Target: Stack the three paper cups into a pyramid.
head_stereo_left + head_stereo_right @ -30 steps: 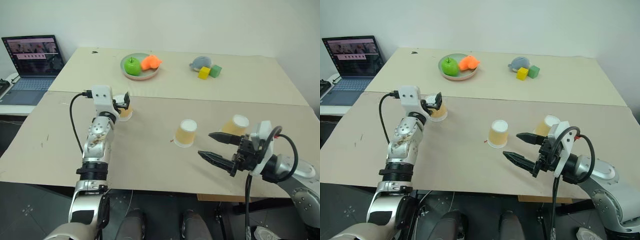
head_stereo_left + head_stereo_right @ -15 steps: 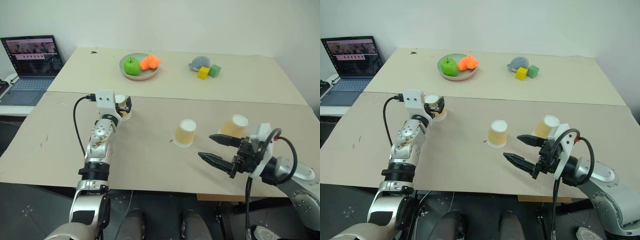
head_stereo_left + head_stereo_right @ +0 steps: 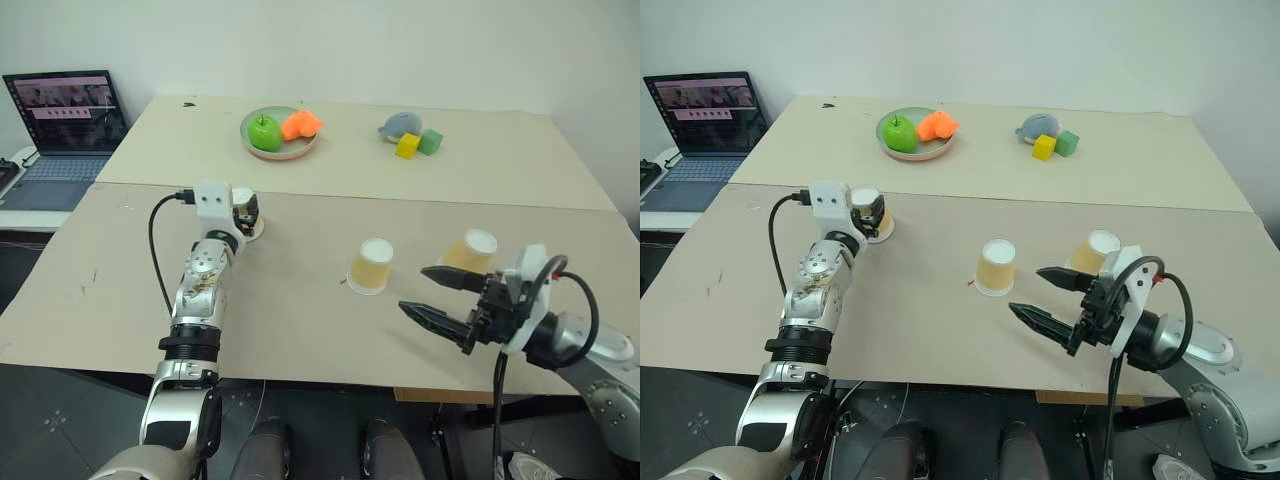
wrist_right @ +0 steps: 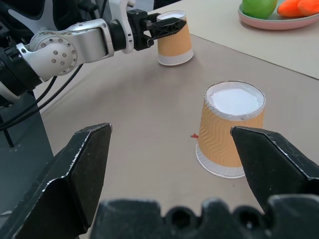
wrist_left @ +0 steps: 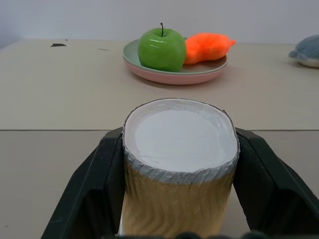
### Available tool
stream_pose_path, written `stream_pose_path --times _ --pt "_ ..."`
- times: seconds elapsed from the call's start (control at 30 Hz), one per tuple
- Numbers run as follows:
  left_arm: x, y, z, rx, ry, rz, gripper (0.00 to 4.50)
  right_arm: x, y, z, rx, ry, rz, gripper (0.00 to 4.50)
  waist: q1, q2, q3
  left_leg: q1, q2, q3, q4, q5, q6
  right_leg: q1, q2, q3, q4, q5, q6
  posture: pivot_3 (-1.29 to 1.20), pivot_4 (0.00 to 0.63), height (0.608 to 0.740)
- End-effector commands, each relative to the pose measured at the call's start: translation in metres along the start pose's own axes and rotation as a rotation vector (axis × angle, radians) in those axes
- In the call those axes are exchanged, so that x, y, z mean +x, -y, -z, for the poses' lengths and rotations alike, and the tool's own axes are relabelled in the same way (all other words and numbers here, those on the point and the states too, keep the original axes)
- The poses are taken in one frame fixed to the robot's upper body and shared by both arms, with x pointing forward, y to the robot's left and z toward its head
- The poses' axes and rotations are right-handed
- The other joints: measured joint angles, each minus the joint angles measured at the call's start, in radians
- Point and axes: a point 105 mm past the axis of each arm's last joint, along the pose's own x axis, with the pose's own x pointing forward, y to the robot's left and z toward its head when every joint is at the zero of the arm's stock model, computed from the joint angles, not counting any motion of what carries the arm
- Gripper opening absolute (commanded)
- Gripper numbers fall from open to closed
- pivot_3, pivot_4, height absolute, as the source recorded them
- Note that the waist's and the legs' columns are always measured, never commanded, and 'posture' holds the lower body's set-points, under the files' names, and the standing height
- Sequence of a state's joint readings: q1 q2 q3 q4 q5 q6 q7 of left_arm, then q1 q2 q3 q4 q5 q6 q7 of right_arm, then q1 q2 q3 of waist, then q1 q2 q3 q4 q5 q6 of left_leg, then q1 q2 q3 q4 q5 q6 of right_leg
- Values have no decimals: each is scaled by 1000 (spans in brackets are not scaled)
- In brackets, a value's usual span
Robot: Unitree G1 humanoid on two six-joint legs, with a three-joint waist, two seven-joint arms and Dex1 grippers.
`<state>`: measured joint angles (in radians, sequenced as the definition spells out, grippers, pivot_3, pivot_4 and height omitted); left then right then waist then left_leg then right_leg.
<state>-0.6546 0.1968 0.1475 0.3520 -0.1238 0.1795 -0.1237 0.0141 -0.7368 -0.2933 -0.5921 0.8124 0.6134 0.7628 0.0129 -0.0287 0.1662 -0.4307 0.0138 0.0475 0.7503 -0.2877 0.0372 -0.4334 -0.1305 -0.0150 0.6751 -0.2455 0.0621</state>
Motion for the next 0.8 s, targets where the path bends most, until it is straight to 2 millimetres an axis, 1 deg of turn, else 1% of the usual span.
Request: stream_pose_path --times 0.03,0.1,0.2,0.27,0.4,0.5,0.6,0.8 --pt "5 11 -47 50 147 78 2731 -10 5 -21 -81 43 32 4500 0 0 0 0 0 0 0 0 0 0 0 0 0 0 0 0 150 678" --pt "6 17 -58 47 169 149 2731 -18 10 -27 -95 53 70 4500 1 0 0 0 0 0 0 0 0 0 0 0 0 0 0 0 150 678" --pt "0 34 -68 -50 171 379 2731 -35 18 -33 -108 52 135 4500 2 0 0 -1 0 0 0 0 0 -1 0 0 0 0 0 0 150 678" --pt "-8 44 -69 -127 141 524 2731 -40 19 -38 -108 65 153 4500 0 0 0 -1 0 0 0 0 0 -1 0 0 -1 0 0 0 150 678" --pt "-34 61 -62 -151 50 836 2731 -41 8 -55 -63 146 96 4500 -9 0 0 0 1 1 0 0 0 -1 0 0 1 0 0 0 150 678" --pt "-42 63 -60 -139 14 950 2731 -38 0 -55 -38 149 49 4500 -11 0 0 1 1 1 0 0 0 -1 1 1 2 0 0 0 150 678" --pt "-47 69 -54 -69 -10 1029 2731 -34 0 -47 -39 112 56 4500 -9 0 0 1 1 1 0 0 0 0 1 1 1 0 0 0 150 678" --pt "-53 86 -39 -13 -46 1141 2731 -29 0 -43 -38 101 60 4500 -1 0 0 0 0 1 0 0 0 0 1 0 -1 0 0 0 150 678"
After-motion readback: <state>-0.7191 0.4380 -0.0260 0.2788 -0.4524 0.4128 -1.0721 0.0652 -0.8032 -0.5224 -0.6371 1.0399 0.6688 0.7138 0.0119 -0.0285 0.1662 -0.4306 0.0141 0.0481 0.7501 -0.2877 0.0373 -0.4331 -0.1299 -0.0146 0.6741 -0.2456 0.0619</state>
